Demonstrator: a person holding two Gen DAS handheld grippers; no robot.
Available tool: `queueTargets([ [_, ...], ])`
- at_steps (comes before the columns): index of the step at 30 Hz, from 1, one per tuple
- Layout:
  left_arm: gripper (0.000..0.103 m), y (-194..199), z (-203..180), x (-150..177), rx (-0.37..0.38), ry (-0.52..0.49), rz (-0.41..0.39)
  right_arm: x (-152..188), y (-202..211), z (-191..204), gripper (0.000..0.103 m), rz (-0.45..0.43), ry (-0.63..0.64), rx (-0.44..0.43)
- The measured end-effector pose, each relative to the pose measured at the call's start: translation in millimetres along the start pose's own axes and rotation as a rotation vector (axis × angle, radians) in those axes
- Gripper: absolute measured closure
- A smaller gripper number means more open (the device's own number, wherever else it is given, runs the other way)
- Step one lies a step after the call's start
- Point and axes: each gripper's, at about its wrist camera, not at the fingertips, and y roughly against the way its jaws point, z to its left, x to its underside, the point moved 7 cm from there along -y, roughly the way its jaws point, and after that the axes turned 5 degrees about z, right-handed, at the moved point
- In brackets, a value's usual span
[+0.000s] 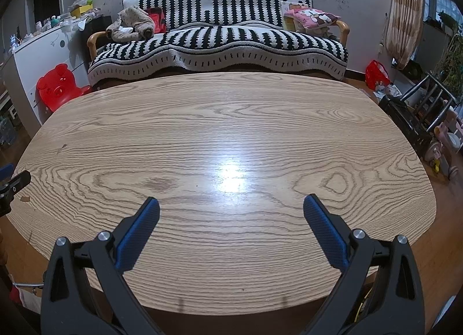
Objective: Collect trash
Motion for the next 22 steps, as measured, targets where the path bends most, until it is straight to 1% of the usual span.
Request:
queueTargets([
  [15, 0.008, 0.3, 1.0, 0.6, 0.002, 0.007, -0.003, -0.1, 0.2, -1.4, 0.007, 0.000, 0.002, 0.001],
  [22, 0.008, -4.3, 5.9, 0.0, 0.007, 0.031, 0.019, 1.6, -1.8, -0.6, 0.007, 0.004, -0.005, 0.005],
])
